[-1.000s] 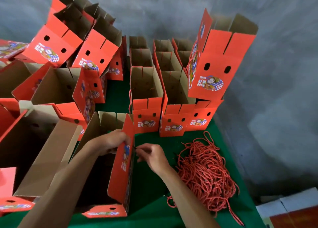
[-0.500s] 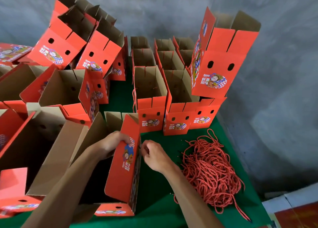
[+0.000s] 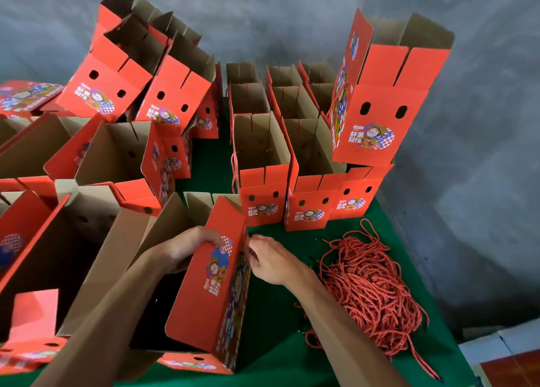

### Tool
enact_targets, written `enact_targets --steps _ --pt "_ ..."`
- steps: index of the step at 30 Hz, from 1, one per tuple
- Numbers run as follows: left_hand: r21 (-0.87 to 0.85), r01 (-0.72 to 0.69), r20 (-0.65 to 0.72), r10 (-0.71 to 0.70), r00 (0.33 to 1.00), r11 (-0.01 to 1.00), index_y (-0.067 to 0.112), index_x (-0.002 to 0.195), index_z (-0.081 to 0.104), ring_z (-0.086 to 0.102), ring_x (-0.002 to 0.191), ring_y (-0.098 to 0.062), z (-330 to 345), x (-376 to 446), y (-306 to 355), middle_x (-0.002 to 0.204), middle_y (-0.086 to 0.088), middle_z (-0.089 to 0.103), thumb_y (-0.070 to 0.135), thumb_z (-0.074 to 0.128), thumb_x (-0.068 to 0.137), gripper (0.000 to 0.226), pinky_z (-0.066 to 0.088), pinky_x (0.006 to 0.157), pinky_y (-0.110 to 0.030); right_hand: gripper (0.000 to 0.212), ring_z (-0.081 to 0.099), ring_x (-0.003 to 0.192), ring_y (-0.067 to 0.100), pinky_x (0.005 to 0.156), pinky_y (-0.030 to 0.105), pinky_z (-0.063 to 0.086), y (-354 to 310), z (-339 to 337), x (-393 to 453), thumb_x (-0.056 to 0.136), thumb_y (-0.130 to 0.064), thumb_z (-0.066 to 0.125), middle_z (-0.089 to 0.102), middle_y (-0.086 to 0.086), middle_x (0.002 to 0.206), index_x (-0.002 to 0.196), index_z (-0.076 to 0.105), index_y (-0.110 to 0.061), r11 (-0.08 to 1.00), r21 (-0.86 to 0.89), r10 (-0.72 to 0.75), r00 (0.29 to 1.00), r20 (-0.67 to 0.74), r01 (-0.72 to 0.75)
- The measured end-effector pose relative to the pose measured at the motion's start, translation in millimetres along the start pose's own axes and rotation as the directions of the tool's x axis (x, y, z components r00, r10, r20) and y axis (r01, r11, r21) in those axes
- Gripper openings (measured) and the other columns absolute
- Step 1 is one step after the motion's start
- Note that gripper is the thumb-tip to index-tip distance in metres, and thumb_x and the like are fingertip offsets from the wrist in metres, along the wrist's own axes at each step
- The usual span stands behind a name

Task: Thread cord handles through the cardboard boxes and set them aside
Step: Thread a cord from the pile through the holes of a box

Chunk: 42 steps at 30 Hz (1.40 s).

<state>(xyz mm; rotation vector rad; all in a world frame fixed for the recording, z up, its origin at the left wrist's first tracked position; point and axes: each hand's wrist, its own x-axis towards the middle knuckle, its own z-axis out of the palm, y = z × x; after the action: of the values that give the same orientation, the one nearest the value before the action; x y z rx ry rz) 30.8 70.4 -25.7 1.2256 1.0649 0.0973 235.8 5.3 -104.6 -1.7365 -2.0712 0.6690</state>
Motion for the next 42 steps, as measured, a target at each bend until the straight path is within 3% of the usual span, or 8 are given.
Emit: enact_targets --steps 5,11,18,23,27,32,38,42 --pt "-0.096 0.001 -0.008 -0.002 1.000 0.995 0.011 0.121 0.071 0.068 0.117 -0.032 10.9 9.2 -5.2 0.123 -0.015 0.072 0.082 0.018 0.093 0.093 0.058 0.090 -0.043 0.011 0.059 0.074 0.014 0.064 0.028 0.043 7.8 8.5 8.0 0.100 -0.015 0.060 0.058 -0.004 0.092 0.091 0.055 -0.019 0.998 -0.052 -0.022 0.995 -0.101 0.017" --pt "0.439 -0.161 -0.175 0.260 0.950 0.884 0.010 0.093 0.070 0.074 0.093 -0.030 46.4 16.9 -13.1 0.098 -0.018 0.074 0.012 0.065 0.098 0.008 0.058 0.093 -0.054 0.013 0.060 0.075 -0.018 0.064 0.004 0.042 22.5 32.8 -7.5 0.104 -0.022 0.058 0.063 -0.023 0.084 0.096 0.065 -0.028 0.906 0.391 0.216 0.971 -0.102 -0.161" --pt "0.389 -0.034 -0.245 0.139 0.959 0.920 0.002 0.104 0.067 0.074 0.096 -0.031 60.5 22.3 -16.1 0.105 -0.020 0.073 0.014 0.060 0.102 0.015 0.060 0.091 -0.048 0.029 0.070 0.078 0.024 0.070 0.042 0.054 75.7 44.7 -66.3 0.104 -0.027 0.052 0.074 0.003 0.086 0.089 0.071 -0.014 0.861 0.098 0.502 0.865 -0.004 -0.500" --pt "0.272 -0.043 -0.264 0.118 0.957 0.961 0.005 0.119 0.063 0.072 0.100 -0.029 61.2 14.0 -19.0 0.112 -0.018 0.071 0.036 0.047 0.108 0.037 0.057 0.094 -0.049 0.023 0.069 0.065 0.026 0.053 0.029 0.054 53.9 21.6 -66.2 0.106 -0.013 0.052 0.070 0.021 0.084 0.099 0.069 0.001 0.259 0.899 0.610 0.781 0.131 -0.353" --pt "0.075 -0.166 -0.171 0.176 0.969 0.983 0.039 0.117 0.059 0.067 0.106 -0.012 62.5 -6.5 -13.9 0.113 0.008 0.068 0.078 0.023 0.095 0.058 0.049 0.093 -0.036 0.024 0.077 0.089 0.034 0.068 0.030 0.064 35.8 -4.6 -58.5 0.101 -0.019 0.065 0.077 0.021 0.099 0.114 0.070 0.001 0.172 0.982 0.542 0.840 -0.034 -0.071" --pt "0.071 -0.137 -0.051 0.141 0.989 0.988 0.044 0.130 0.054 0.073 0.105 -0.011 69.2 -22.8 -24.4 0.112 0.014 0.074 0.083 0.059 0.078 0.066 0.059 0.088 -0.036 0.029 0.076 0.099 0.033 0.076 0.031 0.064 52.9 2.6 -67.4 0.095 -0.008 0.069 0.075 0.022 0.111 0.122 0.066 0.000 -0.033 0.998 0.627 0.779 -0.026 0.060" --pt "0.029 -0.005 -0.080 0.007 0.997 1.000 0.036 0.115 0.057 0.073 0.102 -0.022 69.0 -29.3 -36.6 0.112 -0.002 0.073 0.061 0.058 0.092 0.034 0.055 0.098 -0.048 0.047 0.061 0.119 0.023 0.102 0.040 0.054 80.0 54.9 -91.2 0.096 -0.011 0.070 0.057 0.002 0.133 0.140 0.053 -0.008 0.564 0.673 0.754 0.631 -0.183 -0.478" --pt "-0.015 0.103 -0.125 -0.104 0.987 0.995 0.026 0.117 0.062 0.076 0.097 -0.027 64.0 -34.0 -39.2 0.106 -0.006 0.078 0.065 0.051 0.095 0.046 0.054 0.100 -0.051 0.018 0.070 0.096 0.013 0.085 0.029 0.056 70.3 81.4 -82.7 0.103 -0.022 0.061 0.075 -0.001 0.108 0.112 0.074 -0.015 0.777 0.414 0.556 0.825 -0.100 -0.474"
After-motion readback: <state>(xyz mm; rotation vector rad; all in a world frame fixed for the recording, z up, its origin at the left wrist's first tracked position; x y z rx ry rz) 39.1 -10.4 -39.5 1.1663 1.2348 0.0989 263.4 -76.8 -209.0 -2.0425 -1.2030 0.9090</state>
